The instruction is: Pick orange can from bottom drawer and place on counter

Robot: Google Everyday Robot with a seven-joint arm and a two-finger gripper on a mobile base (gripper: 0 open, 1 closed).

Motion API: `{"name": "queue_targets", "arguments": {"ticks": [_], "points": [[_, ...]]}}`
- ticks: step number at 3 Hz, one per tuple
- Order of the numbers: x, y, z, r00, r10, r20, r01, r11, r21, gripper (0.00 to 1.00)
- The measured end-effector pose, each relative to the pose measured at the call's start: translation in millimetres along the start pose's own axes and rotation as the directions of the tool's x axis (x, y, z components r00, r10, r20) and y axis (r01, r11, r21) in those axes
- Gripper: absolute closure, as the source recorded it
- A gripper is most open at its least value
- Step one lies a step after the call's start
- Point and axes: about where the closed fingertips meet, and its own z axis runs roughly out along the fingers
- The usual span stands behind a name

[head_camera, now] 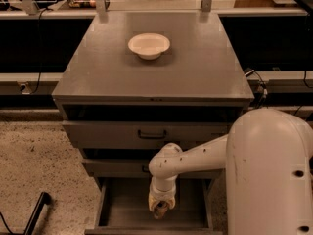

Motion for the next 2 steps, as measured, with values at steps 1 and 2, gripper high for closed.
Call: {"name": "queue_targets", "arguments": {"ticks": [1,2], "points": [[-1.0,1.0,1.5,1.000,-0.007,-0.003,0.007,1.0000,-0.002,1.00],[-4.2,1.8,3.3,1.000,-0.006,0.006,0.006,0.9995,-0.032,1.00]]}}
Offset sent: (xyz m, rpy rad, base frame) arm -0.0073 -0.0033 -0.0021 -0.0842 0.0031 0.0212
